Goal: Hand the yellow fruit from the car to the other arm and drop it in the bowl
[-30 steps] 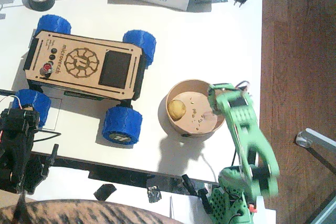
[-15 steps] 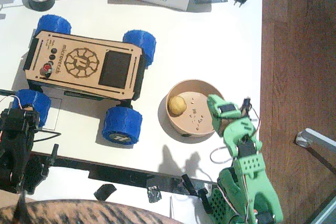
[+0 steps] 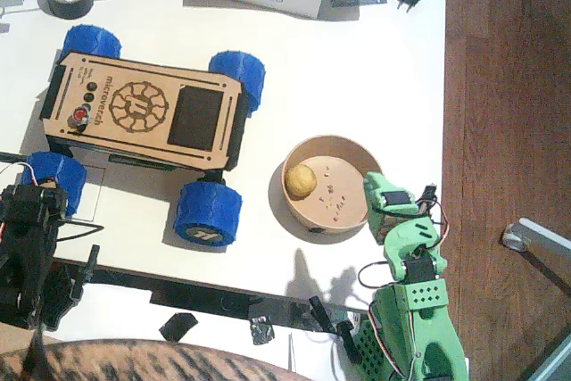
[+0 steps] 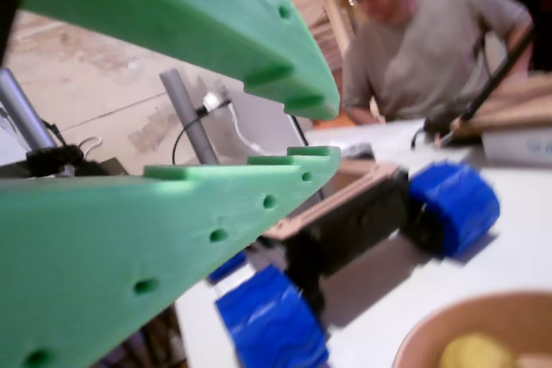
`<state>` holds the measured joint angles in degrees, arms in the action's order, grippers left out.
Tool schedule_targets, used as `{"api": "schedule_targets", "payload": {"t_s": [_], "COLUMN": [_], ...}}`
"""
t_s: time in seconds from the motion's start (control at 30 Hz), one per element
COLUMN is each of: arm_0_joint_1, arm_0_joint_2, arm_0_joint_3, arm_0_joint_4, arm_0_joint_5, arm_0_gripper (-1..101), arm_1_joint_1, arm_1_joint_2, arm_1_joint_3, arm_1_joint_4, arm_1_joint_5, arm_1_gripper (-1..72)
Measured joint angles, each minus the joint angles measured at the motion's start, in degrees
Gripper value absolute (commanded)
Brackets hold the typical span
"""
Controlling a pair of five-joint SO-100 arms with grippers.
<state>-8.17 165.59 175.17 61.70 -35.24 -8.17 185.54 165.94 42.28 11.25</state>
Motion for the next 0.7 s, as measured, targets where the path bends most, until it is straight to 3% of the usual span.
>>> {"api": "schedule_targets", "payload": {"t_s": [0.33, 0.7], "arm_0_joint_1": [0.0, 0.0], "arm_0_joint_2": [0.0, 0.0], "arm_0_joint_3": [0.0, 0.0], "arm_0_joint_4": [0.0, 0.0], "arm_0_joint_5": [0.0, 0.0], "arm_0_gripper": [0, 0], "arm_1_joint_1": [-1.8, -3.3], "arm_1_joint_2": [0.0, 0.0], "arm_1_joint_3": [7.4, 7.7], "arm_1_joint_4": [0.0, 5.4], "arm_1_joint_5": [0.1, -0.7], "arm_1_gripper": [0.0, 0.0]}}
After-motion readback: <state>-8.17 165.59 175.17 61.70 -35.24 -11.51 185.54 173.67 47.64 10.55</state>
